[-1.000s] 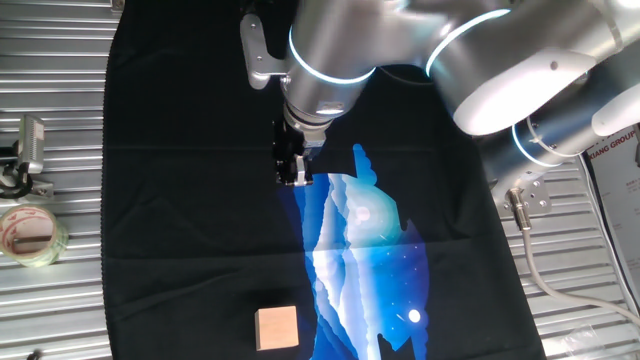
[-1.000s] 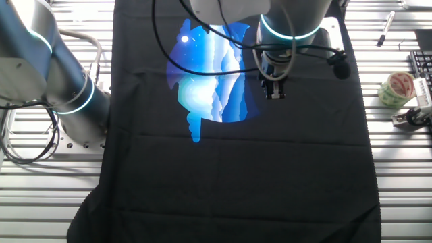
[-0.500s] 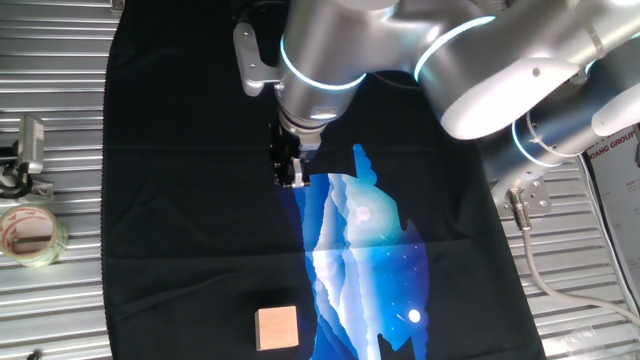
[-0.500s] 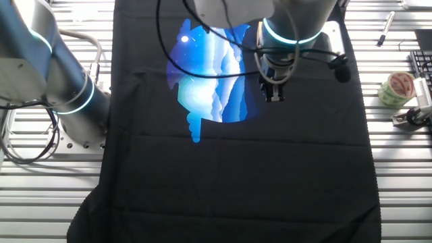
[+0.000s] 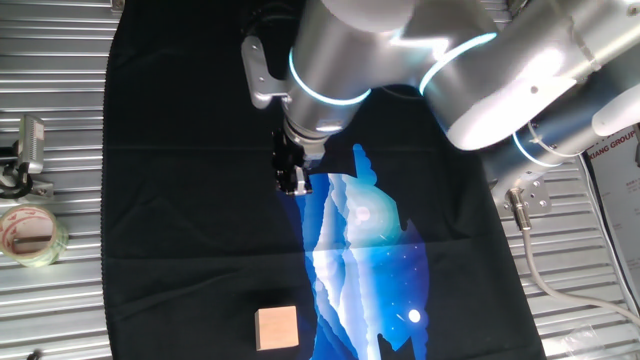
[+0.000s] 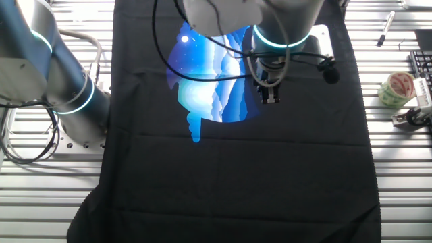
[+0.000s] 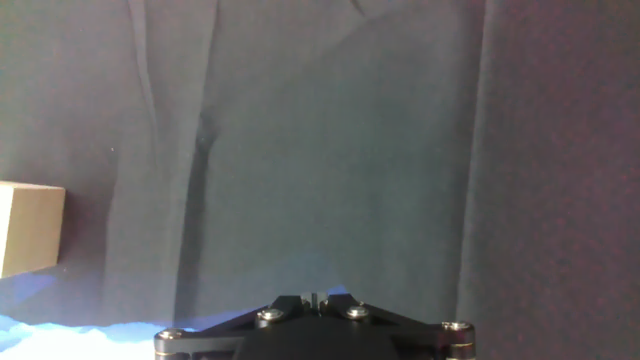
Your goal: Approach and touch the side of the small block
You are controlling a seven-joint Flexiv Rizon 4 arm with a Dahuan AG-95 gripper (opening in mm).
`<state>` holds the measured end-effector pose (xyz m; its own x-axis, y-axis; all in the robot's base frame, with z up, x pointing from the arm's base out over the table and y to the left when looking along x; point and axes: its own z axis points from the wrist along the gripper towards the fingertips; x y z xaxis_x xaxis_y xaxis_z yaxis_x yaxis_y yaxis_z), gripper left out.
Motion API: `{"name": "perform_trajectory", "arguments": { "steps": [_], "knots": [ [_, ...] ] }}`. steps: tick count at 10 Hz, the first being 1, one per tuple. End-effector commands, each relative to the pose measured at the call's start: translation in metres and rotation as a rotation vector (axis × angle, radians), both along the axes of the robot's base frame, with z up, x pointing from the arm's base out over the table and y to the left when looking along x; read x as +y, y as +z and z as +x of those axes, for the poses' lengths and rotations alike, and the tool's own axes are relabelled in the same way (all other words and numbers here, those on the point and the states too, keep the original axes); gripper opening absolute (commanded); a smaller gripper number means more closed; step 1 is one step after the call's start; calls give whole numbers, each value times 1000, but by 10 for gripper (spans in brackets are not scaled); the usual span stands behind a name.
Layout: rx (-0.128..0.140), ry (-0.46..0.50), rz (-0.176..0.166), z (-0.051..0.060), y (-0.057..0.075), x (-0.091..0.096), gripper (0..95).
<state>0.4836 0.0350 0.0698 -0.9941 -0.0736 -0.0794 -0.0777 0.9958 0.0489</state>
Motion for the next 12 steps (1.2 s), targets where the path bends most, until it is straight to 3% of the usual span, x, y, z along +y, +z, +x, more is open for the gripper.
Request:
{"name": "perform_trajectory", "arguments": {
  "steps": [1, 12],
  "knots": [
    [-3, -5, -6, 0, -3, 3, 0],
    [-6, -86, -36, 4, -14, 42, 0]
  ]
}}
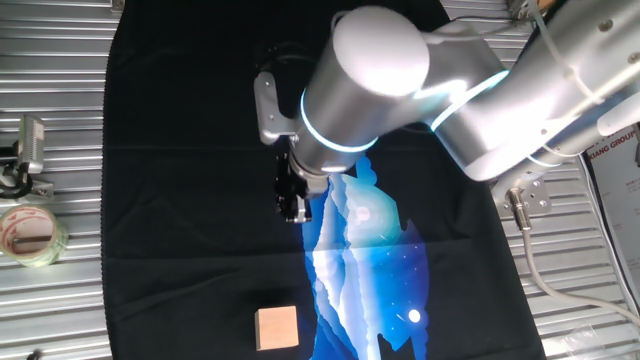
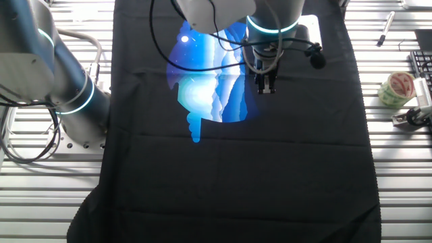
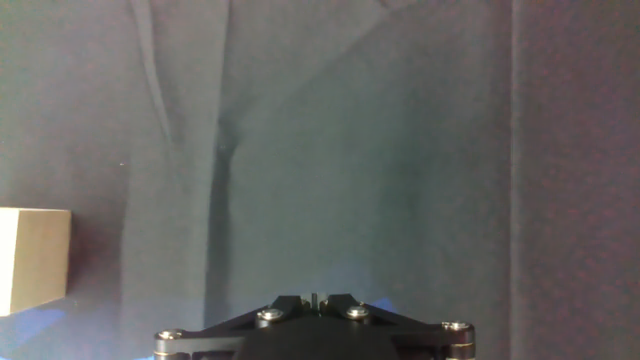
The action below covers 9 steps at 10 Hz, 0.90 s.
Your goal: Approach and touch the side of the small block
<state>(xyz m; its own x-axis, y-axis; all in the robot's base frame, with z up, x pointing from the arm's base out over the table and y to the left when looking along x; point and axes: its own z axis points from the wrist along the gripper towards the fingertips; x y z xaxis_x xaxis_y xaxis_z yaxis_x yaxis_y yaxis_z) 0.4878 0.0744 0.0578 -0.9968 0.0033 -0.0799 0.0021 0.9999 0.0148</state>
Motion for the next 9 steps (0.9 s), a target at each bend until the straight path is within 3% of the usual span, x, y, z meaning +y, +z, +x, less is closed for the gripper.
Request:
{"name": "perform_trajectory", "arguments": {
  "steps": [1, 9],
  "knots": [
    [-5, -13, -2, 0, -2, 6, 0],
    [-12, -63, -8, 3, -8, 36, 0]
  ]
}}
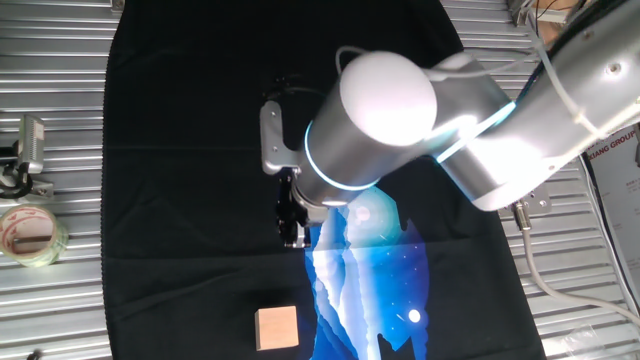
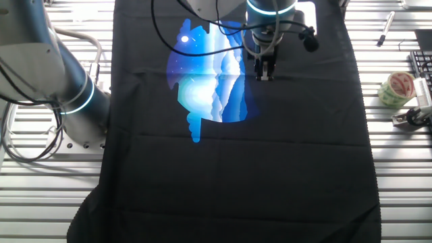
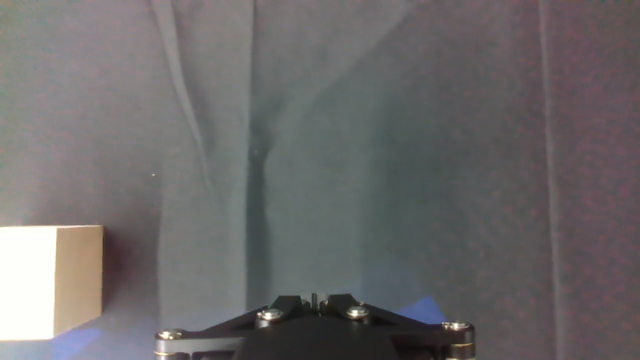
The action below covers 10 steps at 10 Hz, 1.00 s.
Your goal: Approach and touch the side of the small block
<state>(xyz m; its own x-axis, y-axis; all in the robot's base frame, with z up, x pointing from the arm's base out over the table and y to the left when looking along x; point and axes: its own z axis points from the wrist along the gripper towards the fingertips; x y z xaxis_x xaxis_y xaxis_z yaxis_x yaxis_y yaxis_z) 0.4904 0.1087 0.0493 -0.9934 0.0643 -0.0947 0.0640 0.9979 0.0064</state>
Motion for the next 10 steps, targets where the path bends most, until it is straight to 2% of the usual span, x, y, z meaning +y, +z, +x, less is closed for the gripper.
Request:
{"name": "perform_trajectory", "arguments": {
  "steps": [1, 10],
  "knots": [
    [4, -3, 1, 1, 1, 3, 0],
    [19, -26, 8, 10, 5, 30, 0]
  ]
}}
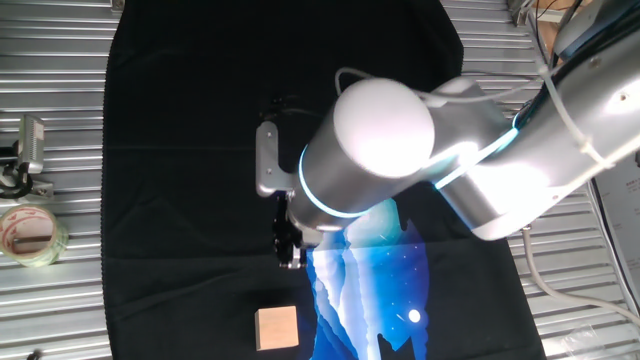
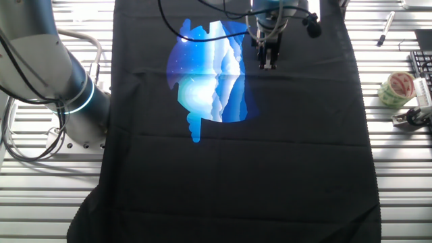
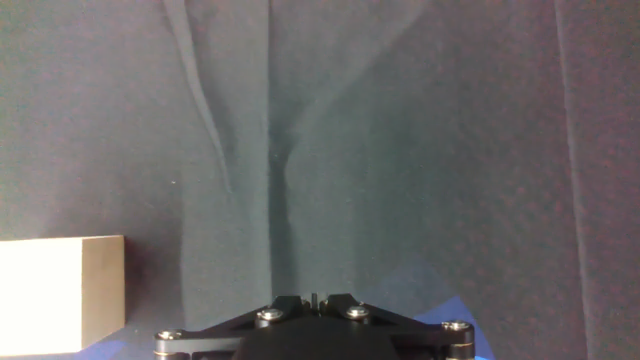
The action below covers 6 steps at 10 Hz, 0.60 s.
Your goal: Approach and touch the side of the small block
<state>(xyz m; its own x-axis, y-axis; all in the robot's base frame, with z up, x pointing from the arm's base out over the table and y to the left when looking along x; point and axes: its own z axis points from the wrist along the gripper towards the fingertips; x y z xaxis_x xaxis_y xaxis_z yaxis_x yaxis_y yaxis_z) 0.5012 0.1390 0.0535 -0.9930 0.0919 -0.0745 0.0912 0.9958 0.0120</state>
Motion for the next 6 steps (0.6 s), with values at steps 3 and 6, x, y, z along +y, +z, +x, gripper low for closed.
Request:
{"name": "perform_trajectory", "arguments": {
  "steps": [3, 6],
  "knots": [
    [5, -1, 2, 1, 2, 9, 0],
    [3, 1, 6, 0, 1, 17, 0]
  ]
}}
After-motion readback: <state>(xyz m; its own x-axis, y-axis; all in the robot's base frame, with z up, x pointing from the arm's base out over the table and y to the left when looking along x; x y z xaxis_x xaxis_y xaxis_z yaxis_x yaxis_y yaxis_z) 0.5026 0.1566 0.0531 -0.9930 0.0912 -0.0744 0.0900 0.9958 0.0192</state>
